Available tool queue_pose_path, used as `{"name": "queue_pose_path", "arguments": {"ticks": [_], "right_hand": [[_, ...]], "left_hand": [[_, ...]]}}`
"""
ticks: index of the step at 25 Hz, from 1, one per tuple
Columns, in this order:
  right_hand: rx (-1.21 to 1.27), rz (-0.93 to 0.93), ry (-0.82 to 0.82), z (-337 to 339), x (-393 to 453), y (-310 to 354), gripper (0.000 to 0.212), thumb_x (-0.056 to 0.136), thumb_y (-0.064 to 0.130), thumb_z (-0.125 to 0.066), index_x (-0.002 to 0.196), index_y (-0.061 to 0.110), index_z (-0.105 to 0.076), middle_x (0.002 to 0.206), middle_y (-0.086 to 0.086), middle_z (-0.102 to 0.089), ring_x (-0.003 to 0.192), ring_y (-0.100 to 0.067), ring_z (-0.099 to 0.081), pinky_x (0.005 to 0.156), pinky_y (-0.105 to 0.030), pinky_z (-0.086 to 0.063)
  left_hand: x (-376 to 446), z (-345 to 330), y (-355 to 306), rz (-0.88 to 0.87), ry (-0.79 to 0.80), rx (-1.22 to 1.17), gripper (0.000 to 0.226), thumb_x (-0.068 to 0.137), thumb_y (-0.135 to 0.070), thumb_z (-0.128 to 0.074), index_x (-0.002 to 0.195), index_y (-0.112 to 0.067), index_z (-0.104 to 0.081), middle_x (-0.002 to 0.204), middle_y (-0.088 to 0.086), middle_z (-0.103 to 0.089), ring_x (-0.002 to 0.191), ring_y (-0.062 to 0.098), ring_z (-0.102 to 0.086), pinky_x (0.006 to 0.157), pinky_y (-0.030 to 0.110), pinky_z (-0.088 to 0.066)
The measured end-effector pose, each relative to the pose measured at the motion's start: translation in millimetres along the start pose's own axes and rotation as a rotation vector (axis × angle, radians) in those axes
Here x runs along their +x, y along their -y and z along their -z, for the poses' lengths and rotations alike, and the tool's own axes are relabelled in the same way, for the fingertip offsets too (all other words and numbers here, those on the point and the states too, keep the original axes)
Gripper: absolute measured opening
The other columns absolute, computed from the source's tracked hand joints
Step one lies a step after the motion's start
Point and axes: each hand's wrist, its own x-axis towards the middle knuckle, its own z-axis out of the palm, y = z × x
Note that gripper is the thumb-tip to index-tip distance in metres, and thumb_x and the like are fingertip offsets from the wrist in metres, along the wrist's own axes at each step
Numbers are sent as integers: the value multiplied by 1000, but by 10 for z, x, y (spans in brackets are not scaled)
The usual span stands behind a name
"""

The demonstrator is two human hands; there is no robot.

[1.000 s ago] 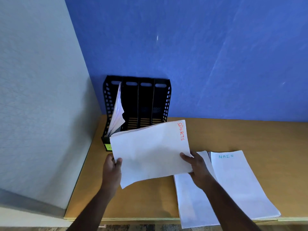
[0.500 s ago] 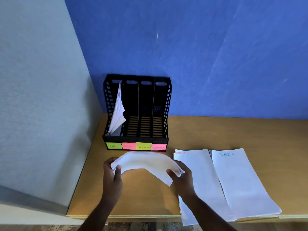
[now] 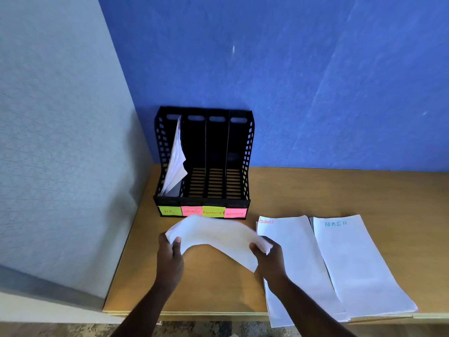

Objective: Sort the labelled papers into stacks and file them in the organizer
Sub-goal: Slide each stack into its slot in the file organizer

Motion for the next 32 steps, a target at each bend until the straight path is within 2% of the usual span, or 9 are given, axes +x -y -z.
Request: {"name": "queue_pose_path", "arguments": {"ticks": [6,10,13,15,18,22,25,27,32], "right_hand": [[357,-409,-131,212,232,127,20,100,18,-61,115,4,-66,90,-6,-61,88,-24,-57,78,-38,-49],[814,-875,161,351,368,113,55,99,43,-62,127,-4,-51,118,-23,-57,103,-45,-62,72,-52,-62],[532,-929,278,368,504,270,49,105,26,-53,135,-10,-43,132,-26,-54,111,-48,-66,89,-55,-59],[414,-913,409,468,561,297,55,101,25,-58,133,-18,-48,128,-30,-60,111,-43,-66,99,-50,-56],[383,-950,656,576,514,232,65,88,23,-74,128,-23,-51,117,-33,-67,79,-39,-74,55,-35,-61],[238,-861,689,470,398,-78,84,35,10,-104,111,-8,-73,93,-13,-75,62,-20,-68,62,-27,-56],[330,-900,635,330,311,-94,35,77,-3,-81,109,-14,-72,112,-19,-74,75,-24,-76,79,-30,-62],[232,-900,646,315,301,-85,25,94,10,-69,111,-8,-75,110,-12,-75,77,-19,-72,74,-29,-57],[111,-540,563,364,305,-19,44,79,14,-85,116,-7,-72,110,-21,-75,94,-35,-71,79,-36,-54]], "left_hand": [[76,109,-193,-177,-34,44,33,92,-45,-37,109,-18,-45,79,4,-57,72,7,-56,64,20,-42],[39,110,-319,-253,-15,2,6,96,-27,-40,98,-33,-41,78,-2,-56,66,14,-52,61,32,-42],[19,157,-423,-344,71,-50,26,91,-3,-39,100,-26,-45,91,-13,-62,86,5,-61,76,20,-47],[-11,218,-466,-439,134,-87,41,77,15,-33,103,-13,-49,101,-4,-65,106,19,-62,92,32,-49],[-53,296,-475,-586,194,-76,48,63,19,-27,99,-4,-48,102,7,-65,120,34,-54,100,54,-41],[-120,298,-353,-626,146,-75,28,75,2,-32,99,-3,-46,115,10,-60,121,39,-50,97,69,-33],[-161,329,-279,-599,98,-75,40,73,8,-38,106,-13,-44,130,13,-50,122,38,-46,94,56,-40],[-181,280,-156,-461,25,-56,55,72,10,-42,123,-11,-41,139,12,-41,122,26,-46,97,39,-43],[-183,316,-95,552,-77,-629,59,93,-55,-50,130,-8,-49,130,19,-53,94,19,-55,76,32,-46]]}}
